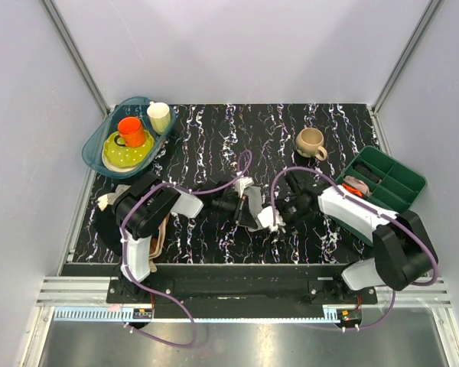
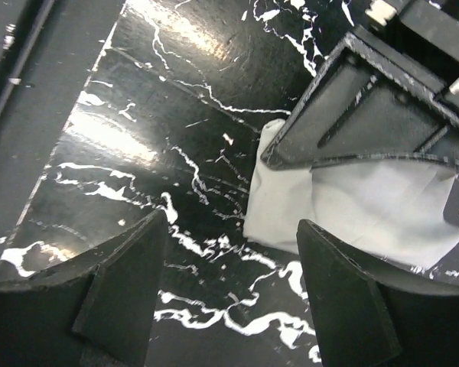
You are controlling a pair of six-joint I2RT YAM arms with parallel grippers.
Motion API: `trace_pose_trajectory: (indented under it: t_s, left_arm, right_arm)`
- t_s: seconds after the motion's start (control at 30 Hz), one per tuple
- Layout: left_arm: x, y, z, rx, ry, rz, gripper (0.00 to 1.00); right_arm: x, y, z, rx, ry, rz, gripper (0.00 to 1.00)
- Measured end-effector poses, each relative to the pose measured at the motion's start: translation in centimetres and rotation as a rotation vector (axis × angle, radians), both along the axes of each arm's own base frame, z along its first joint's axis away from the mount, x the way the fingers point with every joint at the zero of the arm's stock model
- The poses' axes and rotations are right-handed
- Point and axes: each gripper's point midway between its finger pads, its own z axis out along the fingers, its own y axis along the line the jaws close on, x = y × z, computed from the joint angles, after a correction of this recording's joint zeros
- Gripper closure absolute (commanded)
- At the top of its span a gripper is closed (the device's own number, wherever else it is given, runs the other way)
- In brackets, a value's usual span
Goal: Roll the underwear
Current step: Roll the underwear to the center of the board.
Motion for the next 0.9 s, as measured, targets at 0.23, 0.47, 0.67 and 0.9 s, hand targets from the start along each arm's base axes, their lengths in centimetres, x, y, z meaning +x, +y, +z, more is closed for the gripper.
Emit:
trace_pose_trajectory:
  t_s: [0.23,0.47,0.67,0.9]
  left_arm:
    - [0.0,0.0,0.0,-0.025,0.108,0.010,0.98]
    - [0.2,0.0,0.0,-0.030,0.148,0.017,0.85]
    - [0.5,0.8,0.3,-0.052,0.168,0.079,0.61]
    - [0.6,4.0,2.8,-0.076,-0.002,0.204,0.57]
  right_arm:
    - [1.5,1.9,-2.5,-0.037,-0.098,0.051,0.31]
    - [2.4,2.3,-4.8,-0.080,-0.112,0.050,0.55]
    - [2.8,3.1,-5.2,-0.092,-0.115,0.049,0.81]
    - [2.9,2.9,-5.0,-0.145,-0.042,0.020,0.85]
